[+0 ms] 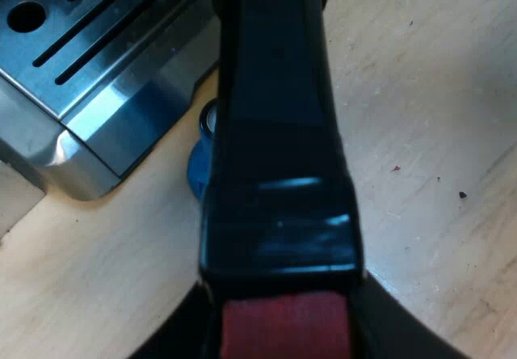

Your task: Put the handle in the coffee machine

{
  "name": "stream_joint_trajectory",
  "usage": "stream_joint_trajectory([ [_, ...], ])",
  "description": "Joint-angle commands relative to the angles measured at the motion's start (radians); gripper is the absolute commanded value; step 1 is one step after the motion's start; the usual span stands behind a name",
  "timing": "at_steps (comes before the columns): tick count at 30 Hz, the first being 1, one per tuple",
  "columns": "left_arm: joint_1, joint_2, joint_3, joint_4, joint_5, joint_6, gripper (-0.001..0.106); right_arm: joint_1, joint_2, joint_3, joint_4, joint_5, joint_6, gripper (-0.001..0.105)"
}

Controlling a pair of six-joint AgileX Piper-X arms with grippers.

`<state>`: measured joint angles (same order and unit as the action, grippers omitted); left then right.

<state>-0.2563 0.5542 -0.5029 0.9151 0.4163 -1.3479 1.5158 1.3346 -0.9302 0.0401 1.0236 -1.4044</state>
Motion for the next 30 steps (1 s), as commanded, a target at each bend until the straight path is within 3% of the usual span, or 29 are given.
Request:
stream_joint_trajectory([
  [1,0.0,-0.01,-0.011,-0.038,0.03,0.015,0.0,0.0,0.008,-0.006,-0.019,0.021,-0.013,0.089],
  [6,0.0,-0.01,-0.011,-0.061,0.03,0.119,0.0,0.0,0.029,-0.006,-0.065,0.058,-0.013,0.089],
  [12,0.013,-0.01,-0.011,-0.085,0.039,0.119,0.0,0.0,0.045,-0.006,-0.07,0.066,-0.04,0.089],
  [15,0.057,-0.01,-0.011,-0.089,0.094,0.123,0.0,-0.007,0.045,-0.006,-0.082,0.072,-0.063,0.089],
  [20,0.082,-0.01,-0.011,-0.089,0.112,0.171,0.0,-0.039,0.045,-0.006,-0.1,0.072,-0.067,0.089],
  [25,0.086,0.0,-0.011,-0.069,0.159,0.162,0.0,-0.057,0.045,-0.006,-0.118,0.066,-0.067,0.089],
  [28,0.118,0.035,-0.011,-0.062,0.172,0.166,0.0,-0.058,0.045,-0.006,-0.118,0.046,-0.067,0.089],
  [30,0.171,0.074,-0.011,-0.062,0.201,0.213,0.0,-0.058,0.049,-0.006,-0.118,0.039,-0.067,0.089],
])
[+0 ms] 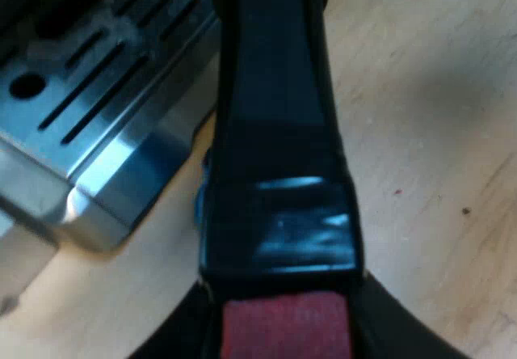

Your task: Put the handle in the coffee machine

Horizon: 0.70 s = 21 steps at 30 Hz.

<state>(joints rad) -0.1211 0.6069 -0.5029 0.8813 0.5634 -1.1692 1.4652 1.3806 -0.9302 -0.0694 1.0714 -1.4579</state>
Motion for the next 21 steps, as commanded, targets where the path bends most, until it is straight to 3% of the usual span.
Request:
stream_joint_trajectory([
  [1,0.045,0.027,-0.011,-0.028,0.058,0.046,0.0,-0.007,0.004,-0.006,-0.009,-0.01,-0.013,0.089],
  [6,0.165,0.082,-0.011,-0.026,0.09,0.175,0.0,-0.007,0.03,-0.006,-0.019,-0.006,-0.013,0.089],
  [12,0.248,0.145,-0.015,-0.02,0.164,0.245,0.0,-0.007,0.092,-0.006,-0.125,0.008,-0.067,0.089],
  [16,0.253,0.182,-0.017,-0.01,0.175,0.323,0.0,-0.016,0.131,-0.006,-0.207,0.008,-0.102,0.089],
  [21,0.253,0.229,-0.037,-0.011,0.177,0.349,0.0,-0.043,0.156,-0.006,-0.259,0.013,-0.102,0.089],
])
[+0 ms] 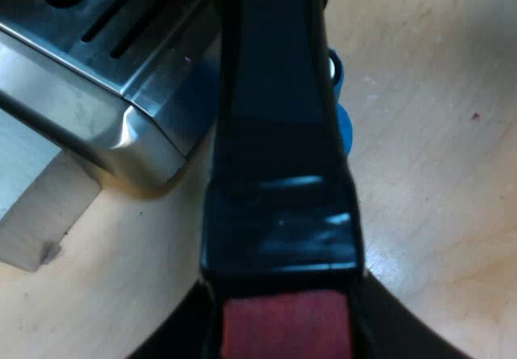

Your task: Put the handle in the coffee machine

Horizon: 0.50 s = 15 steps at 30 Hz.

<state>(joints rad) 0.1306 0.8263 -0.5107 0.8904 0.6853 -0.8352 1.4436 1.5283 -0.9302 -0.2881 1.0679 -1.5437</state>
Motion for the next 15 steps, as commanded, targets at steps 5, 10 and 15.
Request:
stream_joint_trajectory([
  [5,0.001,0.069,-0.07,-0.022,0.076,0.073,0.0,-0.049,0.021,-0.008,-0.067,0.019,-0.016,0.089],
  [10,0.001,0.134,-0.087,-0.053,0.098,0.098,0.0,-0.096,0.037,-0.009,-0.106,0.011,-0.028,0.083],
  [15,0.001,0.19,-0.11,-0.063,0.126,0.125,0.0,-0.103,0.056,-0.009,-0.152,-0.003,-0.059,0.082],
])
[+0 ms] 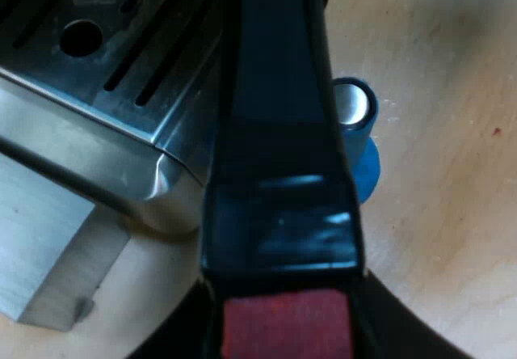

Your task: Put the handle in the coffee machine

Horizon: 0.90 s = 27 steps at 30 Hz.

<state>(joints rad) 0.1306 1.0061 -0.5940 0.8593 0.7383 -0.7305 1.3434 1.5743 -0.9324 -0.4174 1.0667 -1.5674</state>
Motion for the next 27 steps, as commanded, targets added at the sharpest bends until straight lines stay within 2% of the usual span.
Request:
stream_joint_trajectory([
  [1,0.001,0.021,-0.032,-0.032,0.075,0.028,0.0,-0.003,0.019,-0.007,-0.032,-0.002,-0.053,0.082],
  [6,0.001,0.077,-0.065,-0.025,0.076,0.062,0.0,-0.003,0.051,-0.007,-0.097,-0.002,-0.079,0.082],
  [10,0.001,0.128,-0.107,-0.025,0.089,0.062,0.0,-0.003,0.086,-0.018,-0.17,0.002,-0.163,0.082],
  [13,0.001,0.157,-0.139,-0.025,0.089,0.062,0.0,-0.006,0.104,-0.035,-0.189,0.023,-0.187,0.082],
  [16,0.001,0.175,-0.163,-0.025,0.092,0.062,0.0,-0.012,0.119,-0.056,-0.188,0.059,-0.19,0.082],
  [20,0.001,0.191,-0.18,-0.025,0.095,0.086,0.0,-0.027,0.138,-0.078,-0.188,0.053,-0.189,0.082],
  [27,0.001,0.235,-0.191,-0.042,0.106,0.086,0.0,-0.049,0.146,-0.094,-0.192,0.051,-0.189,0.082],
])
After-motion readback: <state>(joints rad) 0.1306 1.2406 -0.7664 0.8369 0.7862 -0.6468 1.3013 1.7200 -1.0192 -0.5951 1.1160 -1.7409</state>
